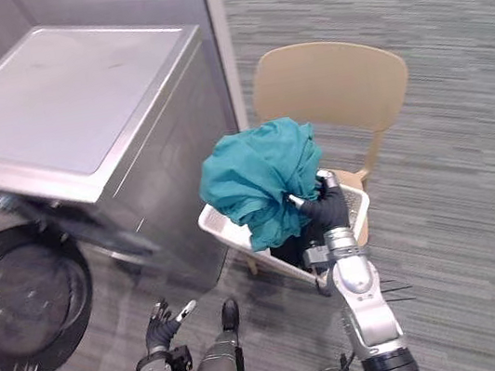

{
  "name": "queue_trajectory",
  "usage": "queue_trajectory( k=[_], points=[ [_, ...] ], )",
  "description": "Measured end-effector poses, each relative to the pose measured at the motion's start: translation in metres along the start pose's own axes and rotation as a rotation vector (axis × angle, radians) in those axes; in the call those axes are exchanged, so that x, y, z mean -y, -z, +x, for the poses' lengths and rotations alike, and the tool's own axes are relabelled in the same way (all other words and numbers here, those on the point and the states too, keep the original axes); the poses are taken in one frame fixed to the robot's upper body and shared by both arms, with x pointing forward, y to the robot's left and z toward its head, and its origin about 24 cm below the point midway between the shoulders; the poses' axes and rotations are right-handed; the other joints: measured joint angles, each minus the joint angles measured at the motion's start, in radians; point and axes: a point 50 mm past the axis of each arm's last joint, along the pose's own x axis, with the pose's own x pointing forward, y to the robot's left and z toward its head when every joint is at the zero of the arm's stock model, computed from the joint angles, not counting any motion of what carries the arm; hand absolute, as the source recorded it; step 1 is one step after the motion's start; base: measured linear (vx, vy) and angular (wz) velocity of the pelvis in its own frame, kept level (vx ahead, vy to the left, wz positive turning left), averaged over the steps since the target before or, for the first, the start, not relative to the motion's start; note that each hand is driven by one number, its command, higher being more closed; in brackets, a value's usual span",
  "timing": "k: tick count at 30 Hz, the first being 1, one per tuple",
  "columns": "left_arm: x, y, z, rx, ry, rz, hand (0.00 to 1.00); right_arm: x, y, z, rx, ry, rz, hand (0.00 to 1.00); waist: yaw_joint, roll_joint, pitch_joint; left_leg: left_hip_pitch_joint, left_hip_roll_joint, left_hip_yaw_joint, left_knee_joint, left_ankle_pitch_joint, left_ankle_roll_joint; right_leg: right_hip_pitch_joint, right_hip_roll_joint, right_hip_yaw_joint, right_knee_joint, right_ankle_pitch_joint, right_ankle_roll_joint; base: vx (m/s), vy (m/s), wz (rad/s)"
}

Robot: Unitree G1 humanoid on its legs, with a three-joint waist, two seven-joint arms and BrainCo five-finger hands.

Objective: Pick up the laundry basket with both hands and put the clothes into the washing machine.

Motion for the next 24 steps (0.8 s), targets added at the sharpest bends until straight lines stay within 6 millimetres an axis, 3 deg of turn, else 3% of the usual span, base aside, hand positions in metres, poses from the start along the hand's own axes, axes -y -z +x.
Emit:
queue_trajectory(
  k=[2, 4, 6, 8, 11, 15, 18, 19, 24],
  points=[
    [0.003, -0.026, 0.012, 0.130, 0.057, 0.037, 0.00, -0.005, 0.007, 0.011, -0.023, -0.076, -0.035, 1.00, 0.000, 0.001, -0.002, 0.073, 0.012, 0.007, 0.007, -0.054, -0.003, 0.002, -0.002, -0.027, -0.054, 0.050, 0.002, -0.17, 0.064, 0.44],
    [0.016, -0.048, 0.022, 0.233, 0.166, 0.106, 0.00, -0.005, 0.012, 0.014, -0.046, -0.126, -0.054, 1.00, -0.010, 0.003, -0.009, 0.135, 0.021, 0.061, -0.057, -0.058, -0.003, 0.008, -0.013, -0.071, -0.089, 0.079, 0.021, -0.15, 0.116, 0.75],
    [0.036, -0.071, 0.029, 0.365, 0.326, 0.243, 0.00, -0.006, 0.016, 0.016, -0.064, -0.180, -0.036, 1.00, -0.030, 0.021, -0.036, 0.209, 0.022, 0.075, -0.277, -0.019, -0.058, 0.004, -0.011, -0.130, -0.124, 0.108, 0.062, -0.12, 0.189, 0.82],
    [0.040, -0.075, 0.032, 0.400, 0.373, 0.323, 0.00, -0.014, 0.021, 0.020, -0.085, -0.220, -0.017, 1.00, -0.030, 0.011, -0.044, 0.225, 0.015, 0.071, -0.330, -0.019, -0.059, 0.005, -0.014, -0.136, -0.138, 0.130, 0.077, -0.08, 0.183, 0.30],
    [0.038, -0.063, 0.031, 0.368, 0.417, 0.433, 0.00, -0.042, 0.024, 0.017, -0.102, -0.346, 0.021, 1.00, -0.018, -0.014, -0.059, 0.240, -0.026, 0.054, -0.315, -0.015, -0.057, 0.062, -0.036, -0.131, -0.196, 0.166, 0.108, -0.05, 0.183, 0.23],
    [0.041, -0.061, 0.028, 0.385, 0.437, 0.516, 0.00, -0.076, 0.013, 0.022, -0.057, -0.457, 0.069, 1.00, -0.016, -0.022, -0.071, 0.242, -0.046, 0.049, -0.328, 0.007, -0.047, 0.085, -0.044, -0.134, -0.239, 0.198, 0.114, -0.05, 0.089, 0.14],
    [0.054, -0.060, 0.025, 0.410, 0.447, 0.531, 0.00, -0.103, 0.016, 0.017, -0.081, -0.530, 0.121, 1.00, -0.016, -0.025, -0.082, 0.244, -0.049, 0.040, -0.362, 0.034, -0.041, 0.092, -0.037, -0.139, -0.275, 0.224, 0.115, -0.07, 0.020, 0.08],
    [0.059, -0.061, 0.025, 0.424, 0.416, 0.540, 1.00, -0.115, 0.020, 0.012, -0.108, -0.557, 0.160, 1.00, -0.014, -0.027, -0.084, 0.246, -0.046, 0.026, -0.379, 0.047, -0.039, 0.092, -0.028, -0.145, -0.283, 0.233, 0.109, -0.06, -0.003, 0.13],
    [0.065, -0.060, 0.026, 0.426, 0.306, 0.524, 1.00, -0.125, 0.023, 0.002, -0.140, -0.576, 0.244, 1.00, -0.002, -0.031, -0.089, 0.258, -0.032, 0.005, -0.412, 0.074, -0.048, 0.097, -0.010, -0.156, -0.283, 0.237, 0.104, -0.05, -0.026, 0.08]
  ],
)
